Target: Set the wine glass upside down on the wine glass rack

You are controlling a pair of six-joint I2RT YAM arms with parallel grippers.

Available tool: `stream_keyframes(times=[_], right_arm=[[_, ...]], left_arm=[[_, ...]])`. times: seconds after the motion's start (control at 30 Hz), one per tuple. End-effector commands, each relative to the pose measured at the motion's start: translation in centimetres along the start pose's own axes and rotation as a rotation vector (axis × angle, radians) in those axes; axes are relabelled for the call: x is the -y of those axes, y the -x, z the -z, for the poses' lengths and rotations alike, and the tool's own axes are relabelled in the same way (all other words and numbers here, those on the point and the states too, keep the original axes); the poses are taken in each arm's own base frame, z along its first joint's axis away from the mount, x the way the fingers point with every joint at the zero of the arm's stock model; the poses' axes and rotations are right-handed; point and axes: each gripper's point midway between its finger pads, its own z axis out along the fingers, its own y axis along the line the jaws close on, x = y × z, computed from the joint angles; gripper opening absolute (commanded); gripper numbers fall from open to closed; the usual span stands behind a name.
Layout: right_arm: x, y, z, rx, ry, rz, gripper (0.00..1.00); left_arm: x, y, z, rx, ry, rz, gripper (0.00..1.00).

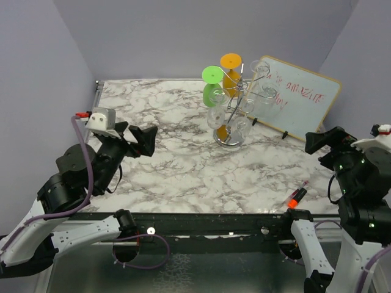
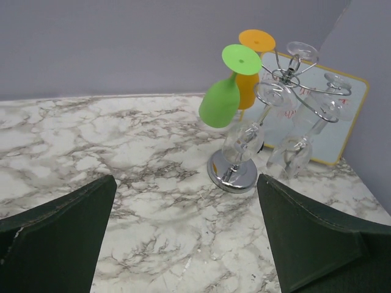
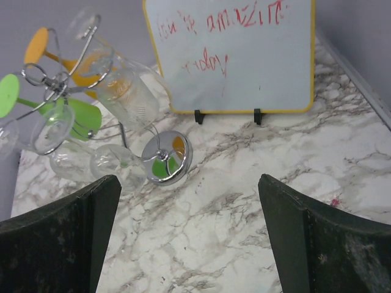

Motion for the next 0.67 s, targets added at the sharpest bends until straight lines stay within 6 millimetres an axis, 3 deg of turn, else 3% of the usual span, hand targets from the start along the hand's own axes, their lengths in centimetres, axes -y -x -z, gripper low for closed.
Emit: stream_keyframes(times=[0.0,0.27,0.63], right_arm=[[1.7,0.1,2.9,-0.004,-0.09,0.04,1.0],[1.9,2.2,5.0,0.067,-0.122,0.057,1.0],[1.1,2.2,4.9,0.056,-0.084,0.05,1.0]], left_arm=[[-2.8,1.0,2.0,-0.019,0.081,-0.053,0.99],[-5.9,3.6,4.9,0.01,0.152,-0.068,0.99],[-6.3,3.3,5.3,0.003,0.154,-0.065,0.99]])
